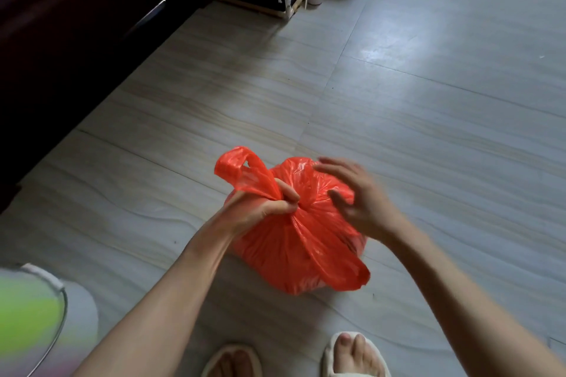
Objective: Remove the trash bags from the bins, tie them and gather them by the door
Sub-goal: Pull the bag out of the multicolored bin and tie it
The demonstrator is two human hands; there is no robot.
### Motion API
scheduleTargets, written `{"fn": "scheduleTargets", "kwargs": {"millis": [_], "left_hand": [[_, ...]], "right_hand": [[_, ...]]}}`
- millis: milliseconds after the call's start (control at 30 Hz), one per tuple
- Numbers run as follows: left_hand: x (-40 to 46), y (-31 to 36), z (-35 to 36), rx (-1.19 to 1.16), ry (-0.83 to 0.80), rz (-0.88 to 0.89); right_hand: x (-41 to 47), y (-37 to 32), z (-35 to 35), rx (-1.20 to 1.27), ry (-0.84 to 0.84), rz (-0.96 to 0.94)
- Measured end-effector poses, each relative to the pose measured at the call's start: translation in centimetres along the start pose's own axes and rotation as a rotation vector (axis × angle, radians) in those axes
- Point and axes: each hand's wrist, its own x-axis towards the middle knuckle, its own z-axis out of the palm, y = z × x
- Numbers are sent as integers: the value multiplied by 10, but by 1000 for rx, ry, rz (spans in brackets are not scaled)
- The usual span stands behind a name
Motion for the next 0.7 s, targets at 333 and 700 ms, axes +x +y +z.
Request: {"fn": "scheduleTargets", "kwargs": {"millis": [333, 700], "left_hand": [[-8, -6, 20, 571, 345, 351], [2, -10, -1, 511, 423, 275]], "right_hand": [[1, -1, 31, 8, -11, -31], [-5, -23, 32, 163, -149, 106]]}}
